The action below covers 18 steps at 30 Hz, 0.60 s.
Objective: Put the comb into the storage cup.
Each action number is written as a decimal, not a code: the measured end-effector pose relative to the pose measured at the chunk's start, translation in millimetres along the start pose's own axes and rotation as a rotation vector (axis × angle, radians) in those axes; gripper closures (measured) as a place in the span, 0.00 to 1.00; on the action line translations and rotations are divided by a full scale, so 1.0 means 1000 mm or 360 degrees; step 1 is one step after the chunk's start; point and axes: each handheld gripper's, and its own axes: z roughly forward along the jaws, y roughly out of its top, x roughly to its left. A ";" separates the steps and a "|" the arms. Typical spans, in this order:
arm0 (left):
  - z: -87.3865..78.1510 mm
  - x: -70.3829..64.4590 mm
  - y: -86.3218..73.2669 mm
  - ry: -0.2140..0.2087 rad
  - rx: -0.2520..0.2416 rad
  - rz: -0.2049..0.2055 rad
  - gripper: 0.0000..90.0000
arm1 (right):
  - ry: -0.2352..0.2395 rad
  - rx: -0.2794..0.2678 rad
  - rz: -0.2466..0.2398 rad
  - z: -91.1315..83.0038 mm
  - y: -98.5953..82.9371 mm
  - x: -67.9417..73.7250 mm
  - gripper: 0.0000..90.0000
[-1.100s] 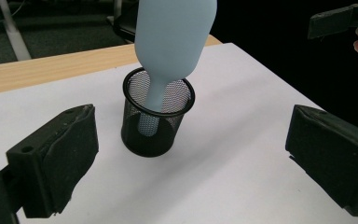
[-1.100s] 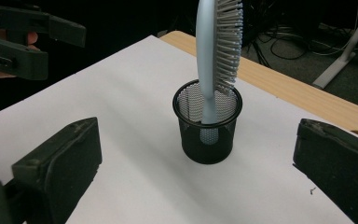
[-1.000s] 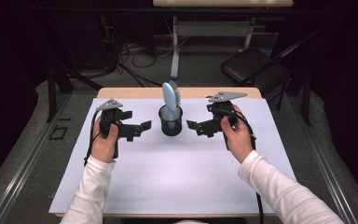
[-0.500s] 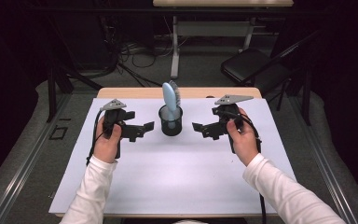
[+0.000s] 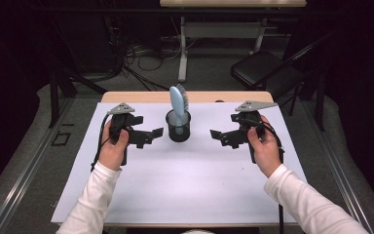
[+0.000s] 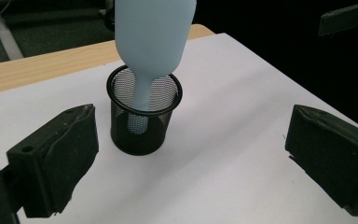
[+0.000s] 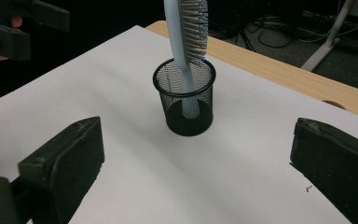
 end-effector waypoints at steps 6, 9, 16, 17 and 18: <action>-0.003 -0.001 -0.002 0.0036 0.0029 0.0052 0.03 | -0.0028 -0.0014 0.0041 -0.008 -0.006 -0.007 0.03; -0.004 0.000 -0.003 0.0064 0.0049 0.0080 0.03 | -0.0038 -0.0019 0.0048 -0.012 -0.010 -0.008 0.03; -0.008 0.002 -0.006 0.0036 0.0064 0.0080 0.03 | -0.0065 -0.0018 0.0054 -0.020 -0.017 -0.012 0.04; -0.009 0.003 -0.007 0.0029 0.0066 0.0077 0.03 | -0.0069 -0.0018 0.0061 -0.021 -0.018 -0.013 0.04; -0.009 0.003 -0.007 0.0026 0.0068 0.0070 0.03 | -0.0070 -0.0016 0.0068 -0.022 -0.020 -0.013 0.04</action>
